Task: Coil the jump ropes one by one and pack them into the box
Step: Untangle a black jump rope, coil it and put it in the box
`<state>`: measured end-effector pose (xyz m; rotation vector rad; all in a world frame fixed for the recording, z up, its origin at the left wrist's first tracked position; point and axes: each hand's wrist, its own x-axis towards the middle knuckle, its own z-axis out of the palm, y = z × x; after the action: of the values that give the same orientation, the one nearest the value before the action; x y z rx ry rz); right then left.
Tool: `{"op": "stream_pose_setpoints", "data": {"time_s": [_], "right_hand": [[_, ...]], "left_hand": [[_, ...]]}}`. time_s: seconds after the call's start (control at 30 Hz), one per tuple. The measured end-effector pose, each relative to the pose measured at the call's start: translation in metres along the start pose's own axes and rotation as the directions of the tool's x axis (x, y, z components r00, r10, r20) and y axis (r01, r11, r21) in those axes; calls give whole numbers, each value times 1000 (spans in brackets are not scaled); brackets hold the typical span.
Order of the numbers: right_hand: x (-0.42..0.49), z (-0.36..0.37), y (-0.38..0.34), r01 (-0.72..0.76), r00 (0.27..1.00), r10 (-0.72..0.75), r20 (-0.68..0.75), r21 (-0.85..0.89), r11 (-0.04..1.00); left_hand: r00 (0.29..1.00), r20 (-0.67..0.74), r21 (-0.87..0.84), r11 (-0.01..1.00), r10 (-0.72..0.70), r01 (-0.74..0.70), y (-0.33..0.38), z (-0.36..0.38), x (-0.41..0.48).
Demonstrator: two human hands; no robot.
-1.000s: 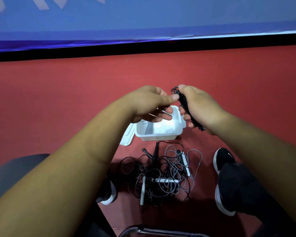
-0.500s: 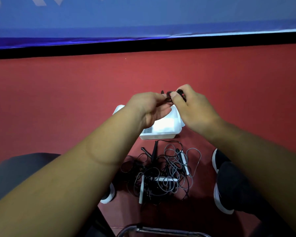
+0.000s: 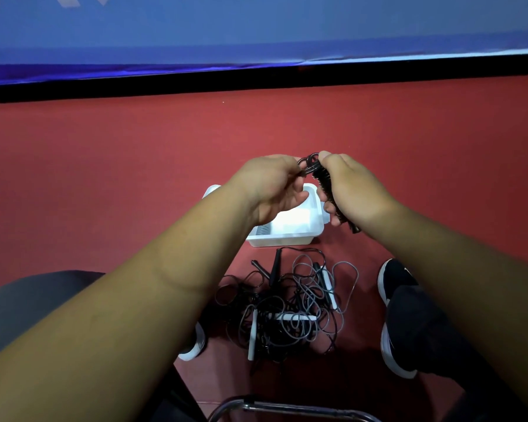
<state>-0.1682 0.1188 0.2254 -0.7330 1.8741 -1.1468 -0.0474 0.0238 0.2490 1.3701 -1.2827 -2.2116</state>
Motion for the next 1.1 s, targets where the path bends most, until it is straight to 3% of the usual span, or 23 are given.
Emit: {"op": "stream_pose_setpoints", "data": {"time_s": [0.23, 0.5, 0.67, 0.93, 1.1], "right_hand": [[-5, -7, -2, -20, 995, 19, 96, 14, 1000], [-9, -12, -2, 42, 993, -27, 111, -137, 990], [-9, -11, -8, 92, 994, -82, 73, -156, 983], [-5, -8, -9, 121, 990, -128, -53, -125, 985], [-7, -11, -11, 116, 993, -114, 21, -72, 991]], "left_hand": [[989, 49, 189, 971, 143, -150, 5, -5, -5], [980, 165, 261, 953, 114, -155, 9, -20, -1], [981, 140, 164, 974, 131, -154, 9, -20, 4], [983, 184, -25, 1000, 21, -17, 11, -14, 5], [966, 255, -57, 998, 33, -19, 10, -14, 5]]}}
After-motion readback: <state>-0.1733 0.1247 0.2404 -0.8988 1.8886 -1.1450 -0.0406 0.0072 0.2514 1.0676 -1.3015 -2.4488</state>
